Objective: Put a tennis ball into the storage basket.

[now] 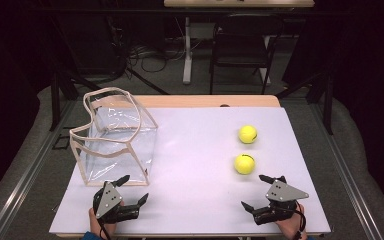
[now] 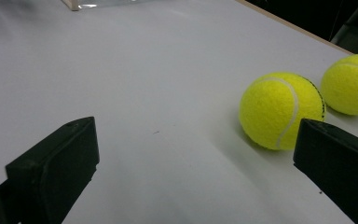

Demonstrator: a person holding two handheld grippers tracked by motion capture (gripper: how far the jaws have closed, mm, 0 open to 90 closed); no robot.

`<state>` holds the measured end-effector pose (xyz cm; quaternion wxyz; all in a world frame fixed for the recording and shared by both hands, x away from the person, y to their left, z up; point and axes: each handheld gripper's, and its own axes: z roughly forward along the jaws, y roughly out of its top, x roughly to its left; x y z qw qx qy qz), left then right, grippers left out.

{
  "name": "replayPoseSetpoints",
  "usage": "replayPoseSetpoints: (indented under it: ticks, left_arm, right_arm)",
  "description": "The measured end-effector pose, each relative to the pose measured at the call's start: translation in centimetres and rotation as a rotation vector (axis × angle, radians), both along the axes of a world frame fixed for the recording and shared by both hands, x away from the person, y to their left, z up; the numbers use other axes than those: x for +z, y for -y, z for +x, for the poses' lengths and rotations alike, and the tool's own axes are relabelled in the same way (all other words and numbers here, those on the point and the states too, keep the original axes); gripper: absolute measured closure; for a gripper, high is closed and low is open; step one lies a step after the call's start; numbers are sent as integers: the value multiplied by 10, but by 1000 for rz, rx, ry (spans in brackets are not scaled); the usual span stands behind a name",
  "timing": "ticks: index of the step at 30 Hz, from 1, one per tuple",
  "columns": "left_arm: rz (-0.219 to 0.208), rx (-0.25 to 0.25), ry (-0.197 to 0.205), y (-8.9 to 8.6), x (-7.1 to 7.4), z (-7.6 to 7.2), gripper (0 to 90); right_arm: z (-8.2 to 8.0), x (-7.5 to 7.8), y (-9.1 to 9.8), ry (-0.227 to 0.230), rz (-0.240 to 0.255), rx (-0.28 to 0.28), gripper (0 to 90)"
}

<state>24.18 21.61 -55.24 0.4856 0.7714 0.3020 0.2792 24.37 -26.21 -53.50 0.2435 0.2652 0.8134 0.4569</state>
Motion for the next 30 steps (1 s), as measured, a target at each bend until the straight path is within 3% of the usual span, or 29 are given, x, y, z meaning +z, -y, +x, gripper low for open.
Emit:
replayPoseSetpoints:
  ticks: [20,30]
  left_arm:
    - [5,-1,4,1,-1,0,160]
    - [8,-2,4,3,-1,0,160]
  right_arm:
    - [7,2,-1,-53,-17,0,0]
    - [16,10,-2,-72,-36,-4,0]
